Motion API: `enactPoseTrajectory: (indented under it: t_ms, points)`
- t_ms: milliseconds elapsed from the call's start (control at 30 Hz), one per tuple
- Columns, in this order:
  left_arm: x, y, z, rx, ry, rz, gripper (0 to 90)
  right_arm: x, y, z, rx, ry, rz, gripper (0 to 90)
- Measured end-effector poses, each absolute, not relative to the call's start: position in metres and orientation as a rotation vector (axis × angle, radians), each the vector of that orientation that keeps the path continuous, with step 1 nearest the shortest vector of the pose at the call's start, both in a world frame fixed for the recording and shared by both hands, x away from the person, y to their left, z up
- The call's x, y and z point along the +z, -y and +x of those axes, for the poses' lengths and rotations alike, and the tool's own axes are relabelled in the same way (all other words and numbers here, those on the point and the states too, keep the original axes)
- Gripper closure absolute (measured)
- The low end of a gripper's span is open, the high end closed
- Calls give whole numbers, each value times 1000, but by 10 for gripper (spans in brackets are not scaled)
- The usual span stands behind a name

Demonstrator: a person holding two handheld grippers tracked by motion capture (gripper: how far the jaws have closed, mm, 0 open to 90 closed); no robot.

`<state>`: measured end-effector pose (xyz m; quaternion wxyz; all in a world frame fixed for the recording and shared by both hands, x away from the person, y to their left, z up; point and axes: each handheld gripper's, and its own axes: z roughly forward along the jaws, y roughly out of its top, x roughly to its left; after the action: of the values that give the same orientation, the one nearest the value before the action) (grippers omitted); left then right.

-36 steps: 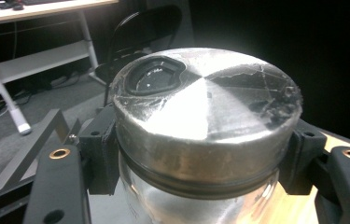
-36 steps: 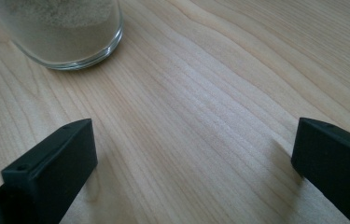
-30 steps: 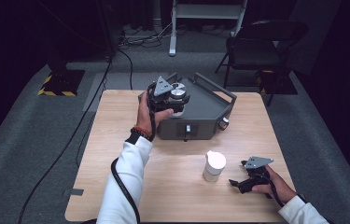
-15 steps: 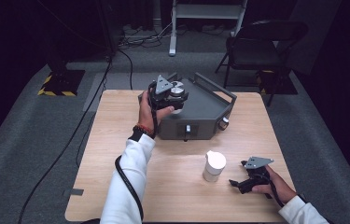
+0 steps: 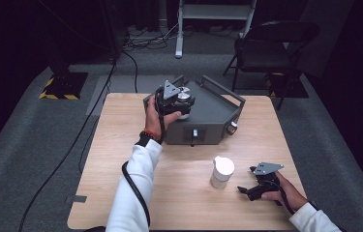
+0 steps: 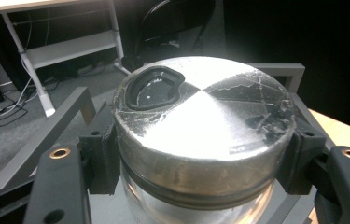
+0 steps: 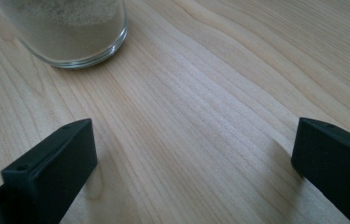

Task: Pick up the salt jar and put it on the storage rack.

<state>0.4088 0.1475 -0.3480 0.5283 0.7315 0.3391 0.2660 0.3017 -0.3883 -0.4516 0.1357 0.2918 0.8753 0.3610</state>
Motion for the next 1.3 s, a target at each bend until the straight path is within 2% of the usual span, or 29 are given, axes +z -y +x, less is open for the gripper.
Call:
enactPoseTrajectory:
  t_ms: [900, 933, 967, 1067, 1133, 1300]
  points:
    - [-367, -150, 417, 600, -844, 1729, 295, -452, 389, 302, 1047, -2540, 837, 1]
    - [-366, -150, 417, 600, -847, 1734, 215, -452, 389, 302, 1047, -2540, 836, 1]
    - [-365, -149, 416, 615, -851, 1743, 215, -452, 389, 302, 1047, -2540, 836, 1]
    - [-362, -147, 412, 652, -855, 1754, 141, -452, 388, 302, 1047, -2540, 838, 1]
    - [-358, -145, 408, 695, -851, 1782, 37, -451, 388, 302, 1046, -2540, 838, 0]
    - [-350, -147, 404, 708, -831, 1807, 0, -451, 388, 302, 1047, -2540, 838, 0]
